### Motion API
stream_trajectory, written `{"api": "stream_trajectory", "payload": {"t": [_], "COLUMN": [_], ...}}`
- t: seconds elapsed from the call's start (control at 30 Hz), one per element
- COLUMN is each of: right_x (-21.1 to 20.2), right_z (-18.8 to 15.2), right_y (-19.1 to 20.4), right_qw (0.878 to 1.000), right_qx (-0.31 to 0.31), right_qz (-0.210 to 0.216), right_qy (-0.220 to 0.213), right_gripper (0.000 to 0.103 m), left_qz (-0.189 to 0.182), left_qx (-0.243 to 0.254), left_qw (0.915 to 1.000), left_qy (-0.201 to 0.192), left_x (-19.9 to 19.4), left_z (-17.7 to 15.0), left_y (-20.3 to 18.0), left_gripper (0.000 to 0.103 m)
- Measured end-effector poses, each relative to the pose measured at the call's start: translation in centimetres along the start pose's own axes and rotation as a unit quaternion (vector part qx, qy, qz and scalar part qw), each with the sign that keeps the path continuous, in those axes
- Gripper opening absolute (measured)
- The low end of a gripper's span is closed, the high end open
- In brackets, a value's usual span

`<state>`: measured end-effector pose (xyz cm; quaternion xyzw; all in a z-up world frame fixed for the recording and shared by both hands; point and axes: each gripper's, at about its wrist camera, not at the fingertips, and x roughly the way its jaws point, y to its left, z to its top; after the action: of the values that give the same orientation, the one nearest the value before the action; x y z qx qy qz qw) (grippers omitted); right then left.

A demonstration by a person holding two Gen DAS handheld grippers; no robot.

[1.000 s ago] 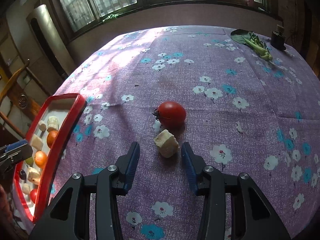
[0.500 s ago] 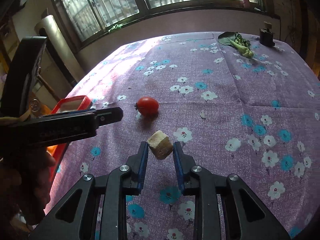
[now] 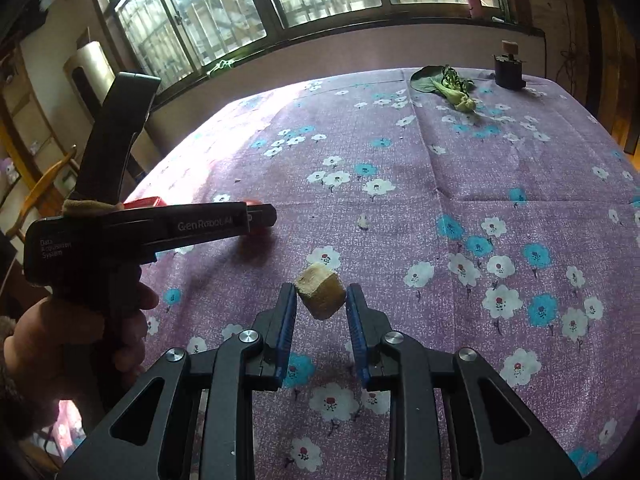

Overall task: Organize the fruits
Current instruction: 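Grasp the red tomato with the left gripper while right holds the cube, then carry the red tomato and beige cube over the tray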

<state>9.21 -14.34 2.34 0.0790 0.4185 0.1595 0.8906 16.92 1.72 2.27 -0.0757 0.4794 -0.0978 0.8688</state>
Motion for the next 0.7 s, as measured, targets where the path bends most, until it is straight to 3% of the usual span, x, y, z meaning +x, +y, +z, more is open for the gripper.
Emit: {"api": "stream_trajectory", "payload": {"t": [0.37, 0.7], "right_x": [-0.9, 0.0], "right_z": [-0.9, -1.3], "right_y": [3.1, 11.4], "right_qw": [1.0, 0.996], "right_qx": [-0.012, -0.062], "right_qz": [0.006, 0.054], "right_qy": [0.005, 0.021], "right_gripper": [0.025, 0.025], "left_qz": [-0.004, 0.001], "left_qx": [-0.017, -0.05], "left_qw": [0.9997, 0.9976], "left_qy": [-0.016, -0.047], "left_x": [-7.0, -13.4], "left_z": [-5.6, -9.5], "left_y": [4.2, 9.1], "left_gripper": [0.035, 0.035]}}
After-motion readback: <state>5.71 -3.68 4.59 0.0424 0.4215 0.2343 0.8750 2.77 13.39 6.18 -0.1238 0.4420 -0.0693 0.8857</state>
